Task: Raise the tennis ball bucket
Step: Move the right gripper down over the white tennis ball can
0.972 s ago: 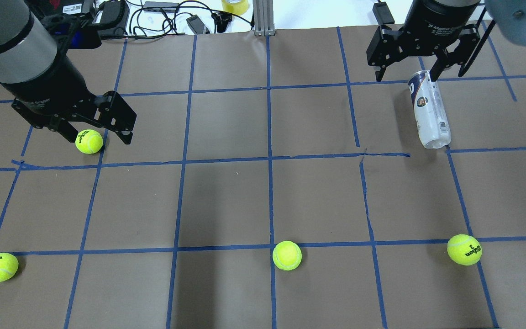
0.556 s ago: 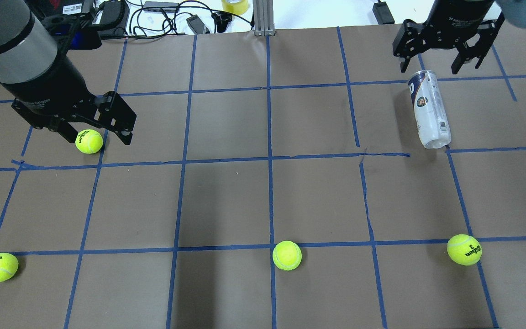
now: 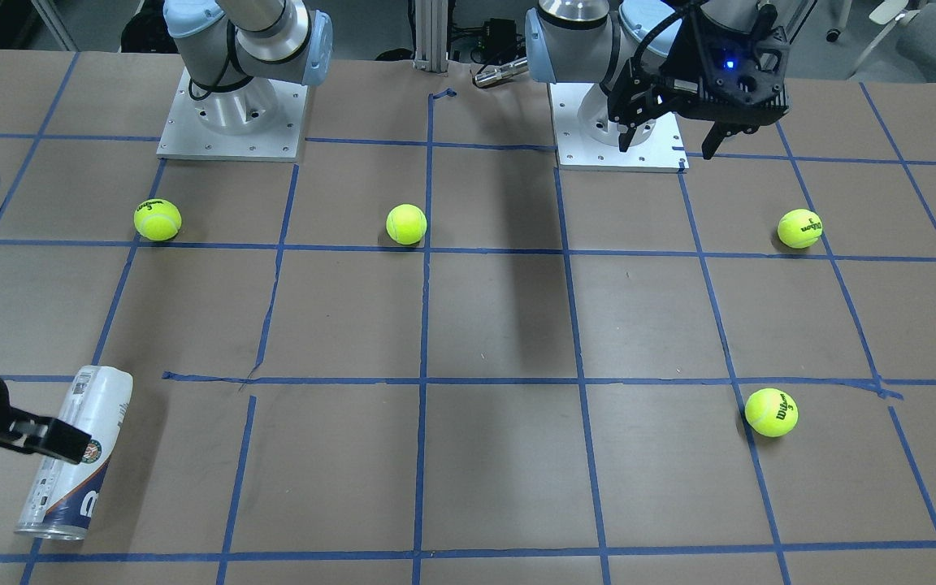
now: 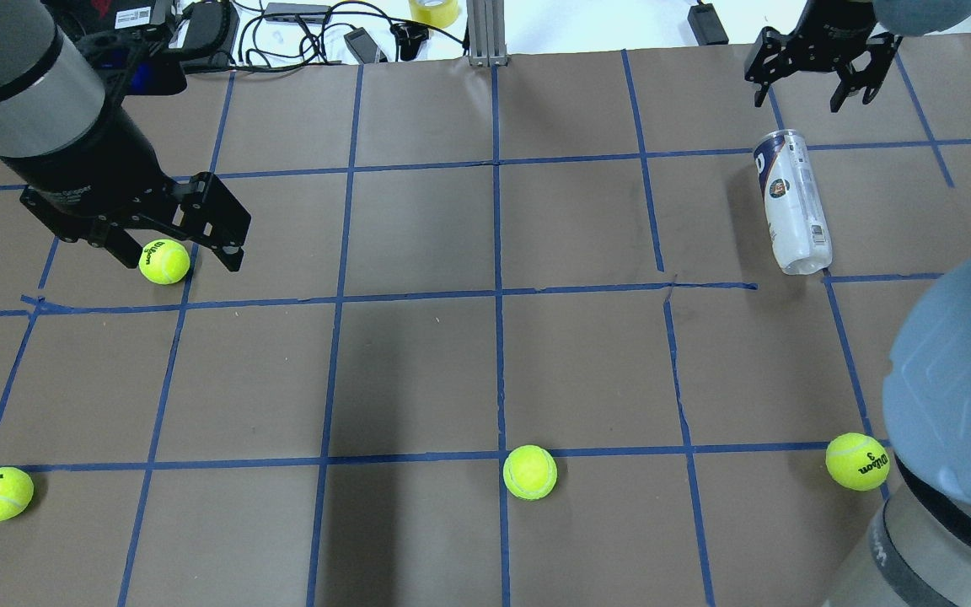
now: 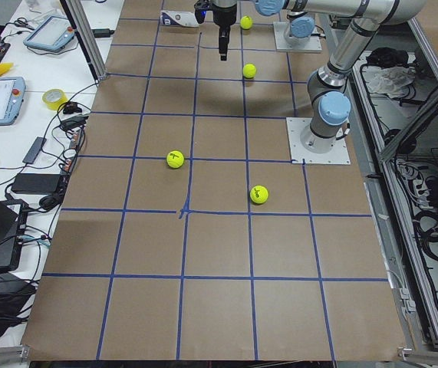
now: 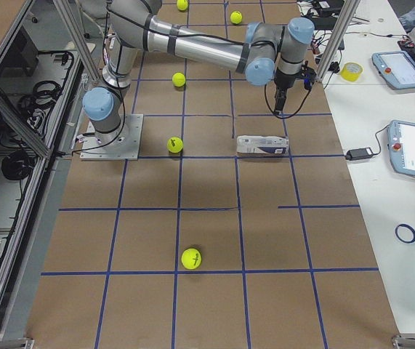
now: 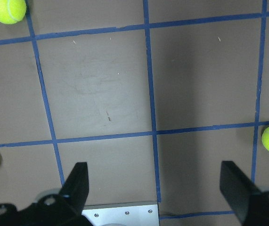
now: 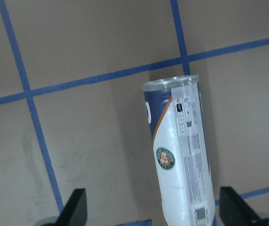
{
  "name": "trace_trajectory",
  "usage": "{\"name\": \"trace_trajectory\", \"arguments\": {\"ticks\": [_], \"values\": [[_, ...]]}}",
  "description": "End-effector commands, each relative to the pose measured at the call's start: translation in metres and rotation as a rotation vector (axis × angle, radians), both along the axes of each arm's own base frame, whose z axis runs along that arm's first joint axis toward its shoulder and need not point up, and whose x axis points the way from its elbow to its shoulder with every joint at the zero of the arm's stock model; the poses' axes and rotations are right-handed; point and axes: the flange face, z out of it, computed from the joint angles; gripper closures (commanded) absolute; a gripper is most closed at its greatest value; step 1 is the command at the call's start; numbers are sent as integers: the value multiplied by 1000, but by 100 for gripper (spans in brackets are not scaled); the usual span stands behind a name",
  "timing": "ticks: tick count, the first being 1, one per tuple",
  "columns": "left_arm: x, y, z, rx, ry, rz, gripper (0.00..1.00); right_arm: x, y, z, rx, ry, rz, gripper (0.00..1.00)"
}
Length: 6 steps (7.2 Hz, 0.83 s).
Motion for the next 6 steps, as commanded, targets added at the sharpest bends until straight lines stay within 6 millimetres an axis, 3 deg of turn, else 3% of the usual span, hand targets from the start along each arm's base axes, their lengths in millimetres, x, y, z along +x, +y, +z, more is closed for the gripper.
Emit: {"name": "trace_trajectory", "arguments": {"ticks": [1,2,6], "values": [[0,0,0,1,0,0,0,-11,-29,-55,-29,13,-4,3],[0,0,0,1,0,0,0,-31,-34,-71,-22,10,-15,3],[0,0,-1,3,-2,0,0,-51,-44,-122,3,-5,62,2]]}}
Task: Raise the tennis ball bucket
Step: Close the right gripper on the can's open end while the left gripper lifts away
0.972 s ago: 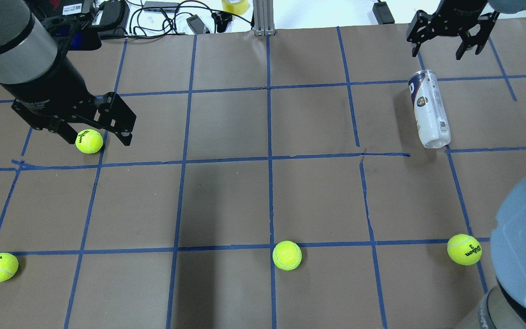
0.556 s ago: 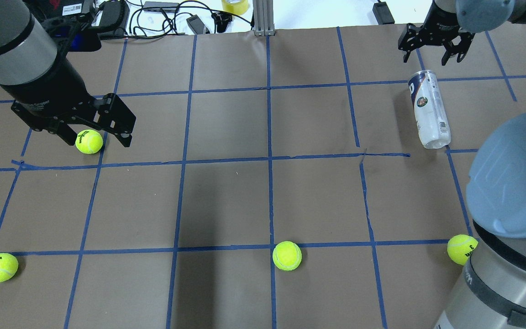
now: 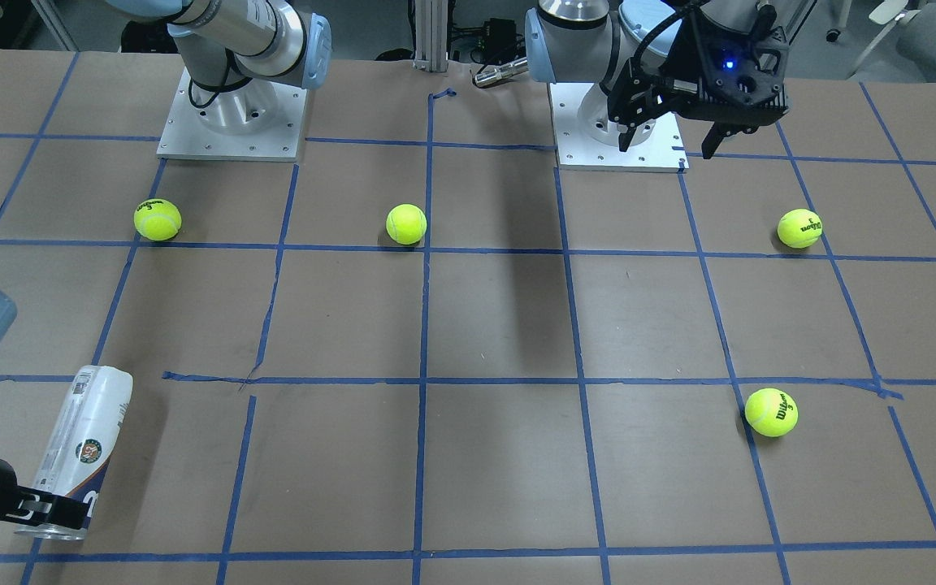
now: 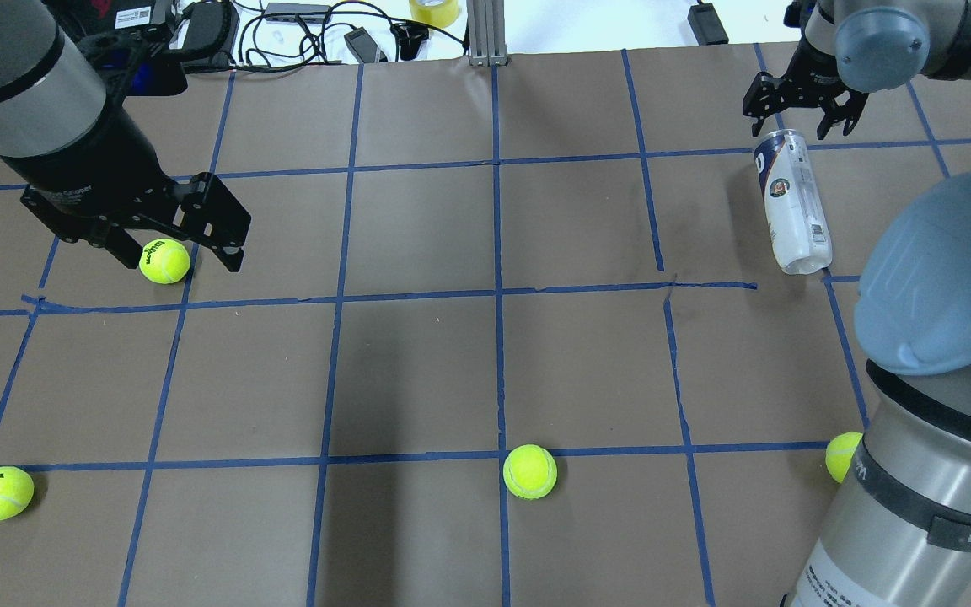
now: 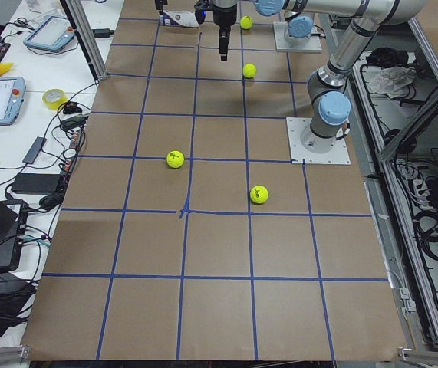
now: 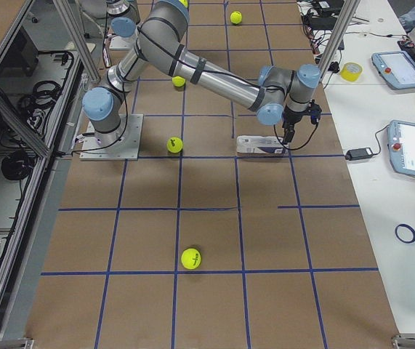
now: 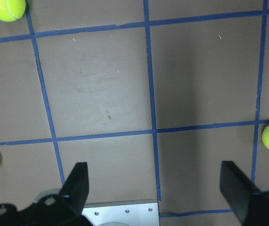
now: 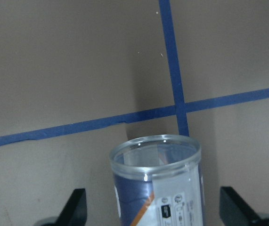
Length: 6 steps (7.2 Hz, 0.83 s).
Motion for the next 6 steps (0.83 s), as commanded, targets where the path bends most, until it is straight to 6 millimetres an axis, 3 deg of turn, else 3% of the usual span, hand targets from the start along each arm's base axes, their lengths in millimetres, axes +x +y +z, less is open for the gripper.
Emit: {"name": "trace_trajectory", "arguments": {"ticks": [1,4,6], "values": [[0,0,0,0,-1,0,0,-6,0,-27,23,-11,9,2],[-1,2,-3,5,1,-1,0,-6,1,-44,47,-11,15,2],[3,0,1,-1,-1,6,0,-6,1,-40,44,-9,12,1]]}}
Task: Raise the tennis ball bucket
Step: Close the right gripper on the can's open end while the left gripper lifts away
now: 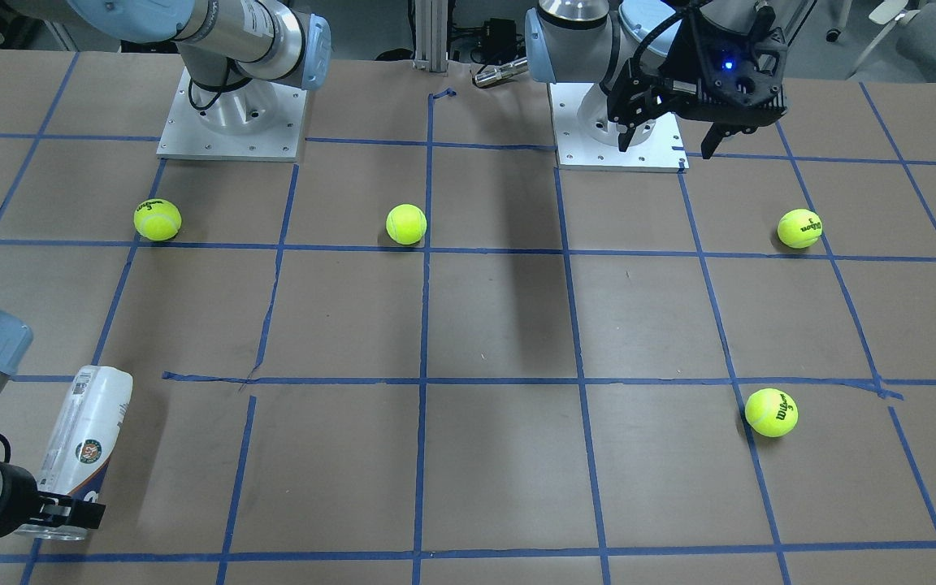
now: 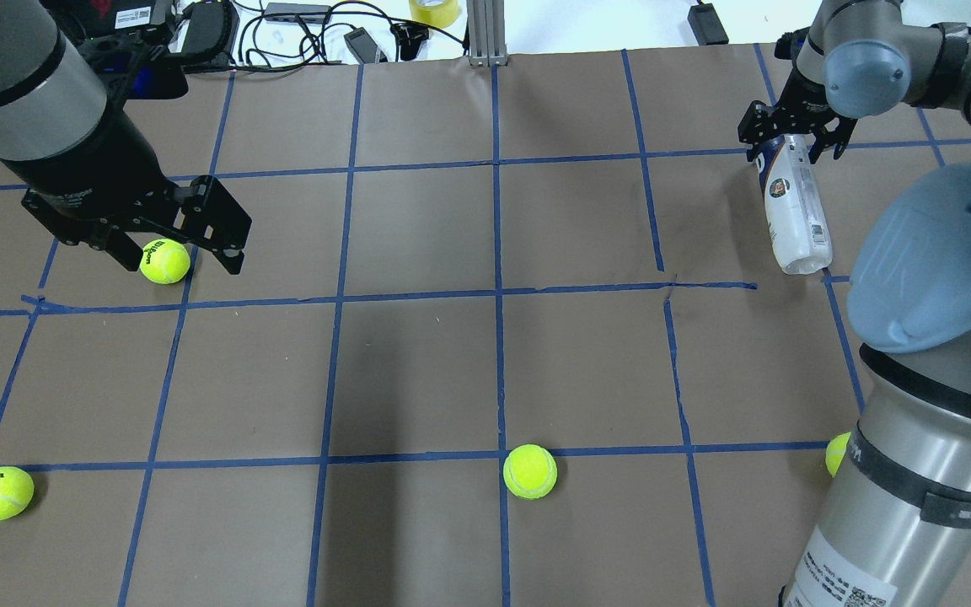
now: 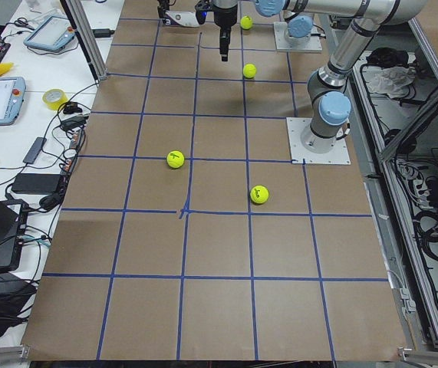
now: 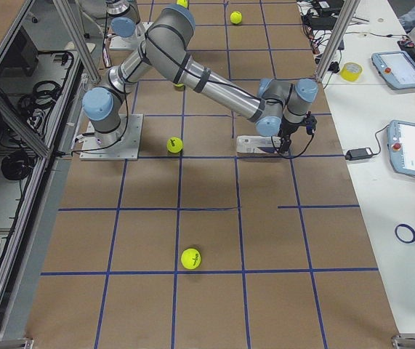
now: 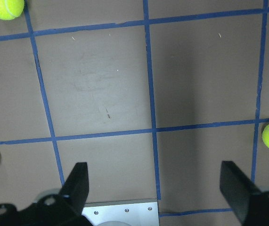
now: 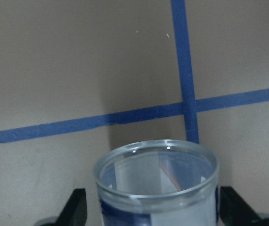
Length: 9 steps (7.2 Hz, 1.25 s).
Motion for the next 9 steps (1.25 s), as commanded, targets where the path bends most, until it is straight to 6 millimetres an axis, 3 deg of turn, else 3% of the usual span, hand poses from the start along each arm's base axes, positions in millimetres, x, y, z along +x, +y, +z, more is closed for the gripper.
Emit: {"name": "trace_trajectory", "arguments": {"ticks": [1,4,9], "values": [[5,-1,5,-11,-16,6,0,0,0,3,-3,0,-2,0],[16,-6,4,-10,-90,10,0,1,1,8,-9,-4,-4,0],[70,-15,3,-3,-86,89,0,-9,5,-4,6,-6,-12,1]]}}
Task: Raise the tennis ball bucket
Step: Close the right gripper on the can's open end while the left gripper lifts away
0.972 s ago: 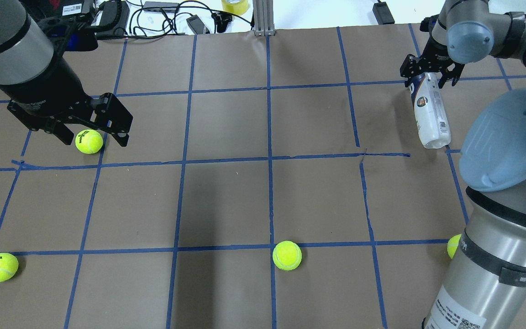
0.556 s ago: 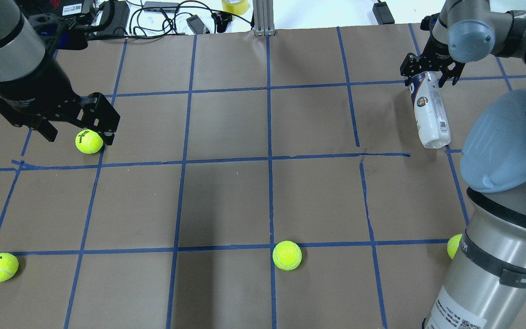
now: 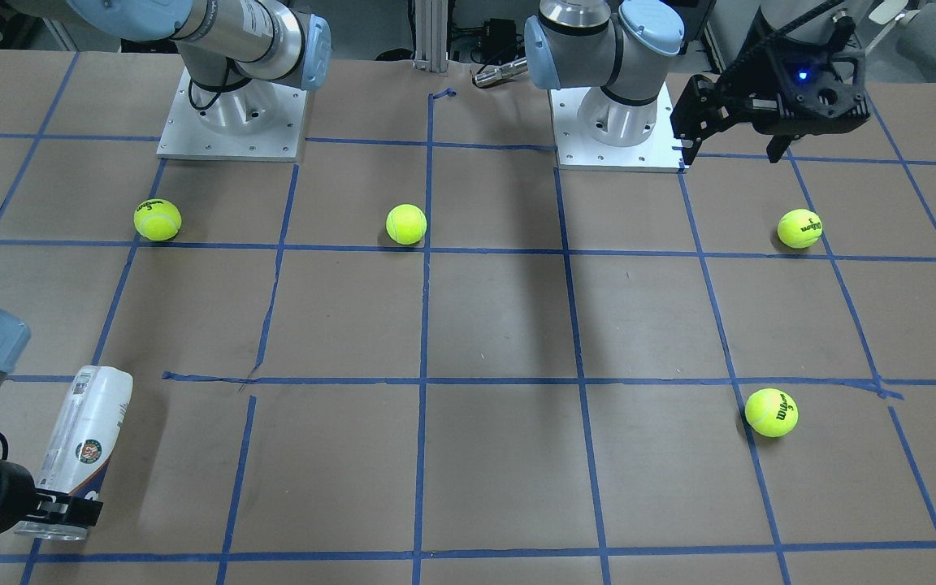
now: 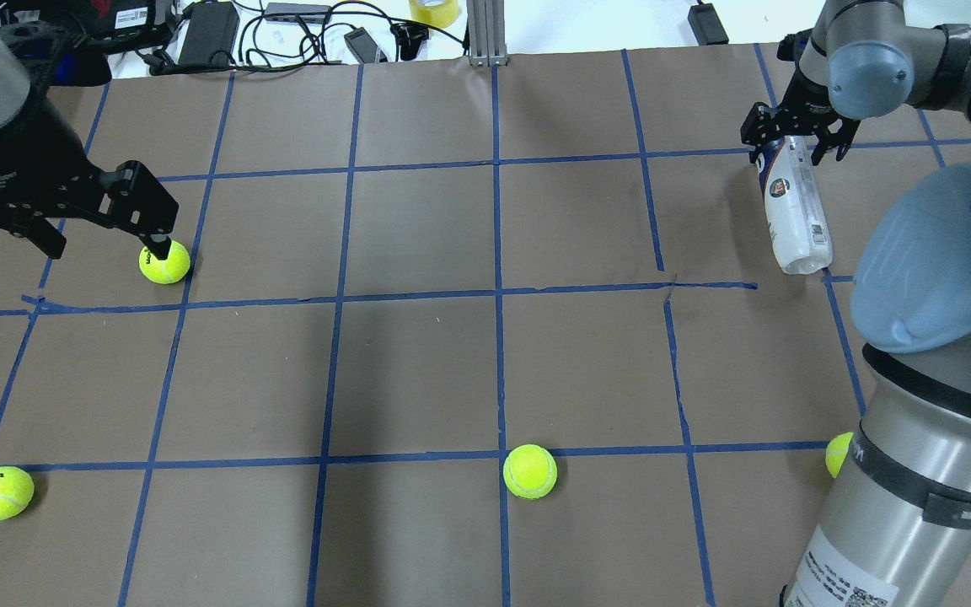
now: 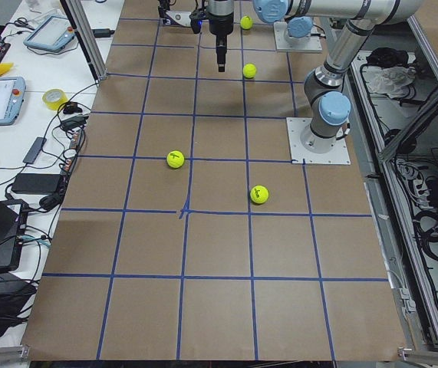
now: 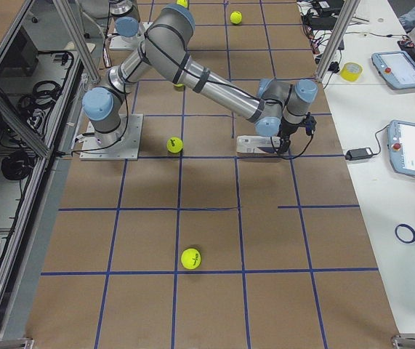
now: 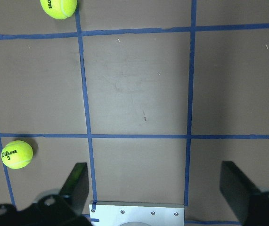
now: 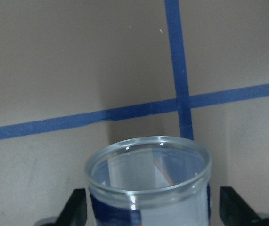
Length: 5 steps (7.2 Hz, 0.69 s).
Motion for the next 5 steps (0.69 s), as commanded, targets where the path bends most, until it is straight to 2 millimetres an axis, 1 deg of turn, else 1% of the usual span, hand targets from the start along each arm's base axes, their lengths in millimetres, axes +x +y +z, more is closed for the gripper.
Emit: {"name": "trace_trajectory", "arguments": {"ticks": [1,2,3,5], "values": [[17,-2,0,1,0,28,0,-4,5,-10,13,-9,-5,1],[27,-3,-3,8,-3,46,0,-4,5,-10,12,-7,-5,2],[38,-7,-5,14,-2,70,0,-4,2,-3,-18,-5,-6,4],[42,-7,-7,17,-6,80,0,-5,-5,2,-54,-3,-9,4]]}}
